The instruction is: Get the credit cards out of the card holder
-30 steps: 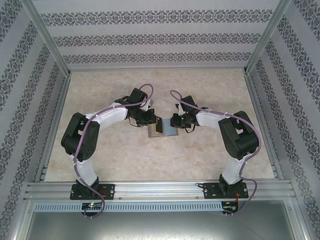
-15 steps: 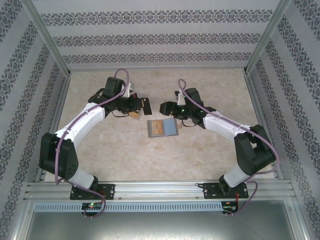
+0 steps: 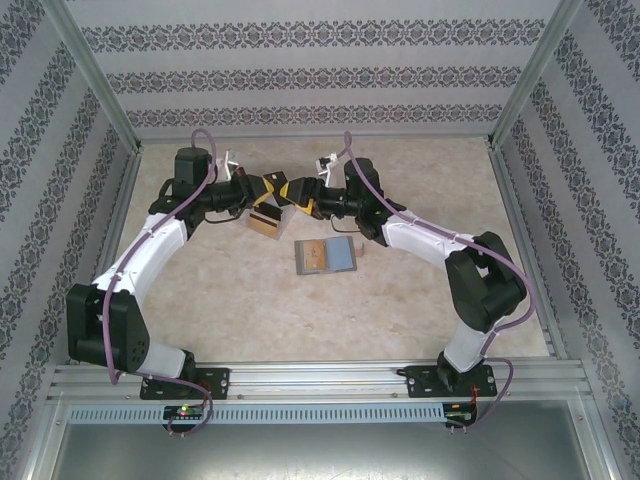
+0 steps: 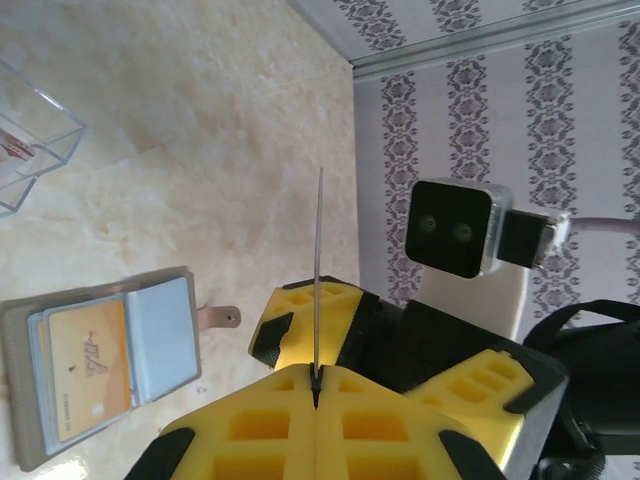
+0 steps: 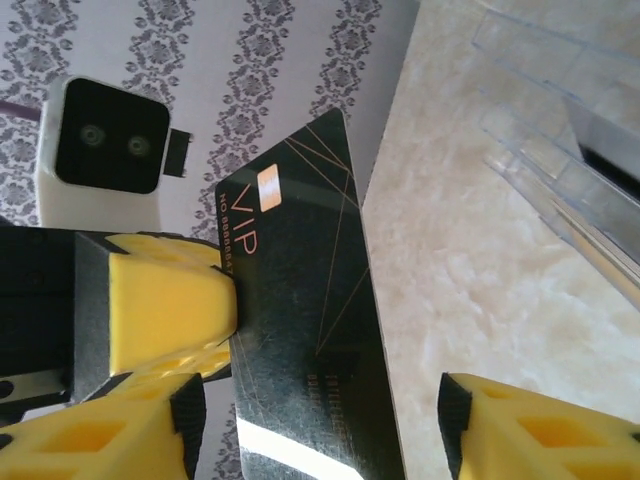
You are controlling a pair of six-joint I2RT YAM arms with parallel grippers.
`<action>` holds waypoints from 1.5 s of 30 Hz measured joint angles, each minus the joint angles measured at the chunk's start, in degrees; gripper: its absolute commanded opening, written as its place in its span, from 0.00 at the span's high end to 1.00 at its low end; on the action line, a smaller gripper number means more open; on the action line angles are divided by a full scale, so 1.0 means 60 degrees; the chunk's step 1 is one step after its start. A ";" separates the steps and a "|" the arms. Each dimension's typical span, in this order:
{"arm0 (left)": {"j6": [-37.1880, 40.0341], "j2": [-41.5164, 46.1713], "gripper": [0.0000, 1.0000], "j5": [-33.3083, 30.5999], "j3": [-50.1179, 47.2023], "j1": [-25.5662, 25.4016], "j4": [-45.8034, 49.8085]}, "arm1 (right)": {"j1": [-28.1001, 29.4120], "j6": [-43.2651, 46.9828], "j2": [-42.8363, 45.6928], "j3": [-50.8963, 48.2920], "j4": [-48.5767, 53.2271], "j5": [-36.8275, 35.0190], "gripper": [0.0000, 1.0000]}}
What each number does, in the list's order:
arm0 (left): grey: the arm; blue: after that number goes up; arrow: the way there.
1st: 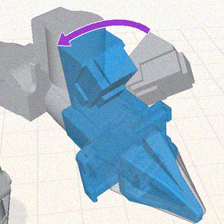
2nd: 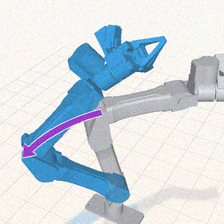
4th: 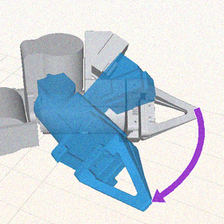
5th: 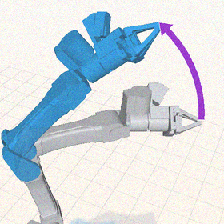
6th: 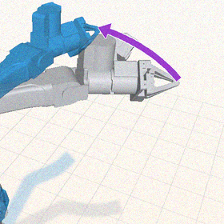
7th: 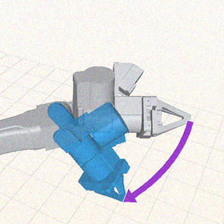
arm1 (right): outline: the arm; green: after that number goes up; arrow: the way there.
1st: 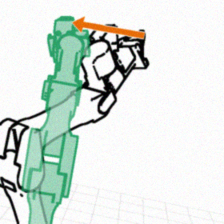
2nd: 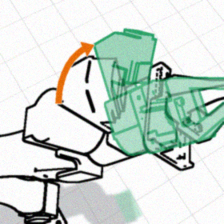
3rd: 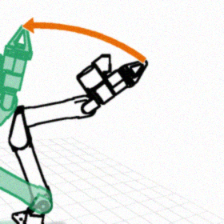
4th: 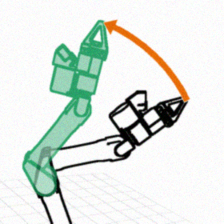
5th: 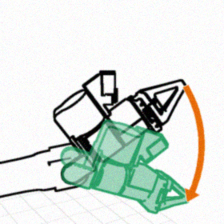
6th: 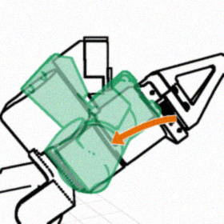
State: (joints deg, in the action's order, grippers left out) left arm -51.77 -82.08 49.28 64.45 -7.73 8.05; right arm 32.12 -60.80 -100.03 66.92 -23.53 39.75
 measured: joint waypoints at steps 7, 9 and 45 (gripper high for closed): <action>-0.0433 0.0361 1.00 0.0448 -0.0397 0.0171 -0.0062 | 0.0069 -0.1198 -0.0007 0.0011 -0.0780 0.0284 0.69; -0.0466 0.0525 1.00 0.0510 -0.0412 0.0229 -0.0011 | 0.0135 -0.1421 -0.0007 -0.0025 -0.0976 0.0273 0.76; 0.4532 0.2076 0.01 -0.4805 0.0164 0.2040 0.6867 | 0.1381 1.1125 -0.3355 0.5472 0.5945 -0.4623 1.00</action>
State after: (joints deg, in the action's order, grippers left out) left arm -24.58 -69.63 20.45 65.43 4.51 49.25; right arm 40.40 5.96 -120.16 99.74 12.14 12.01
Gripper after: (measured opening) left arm 0.994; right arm 0.056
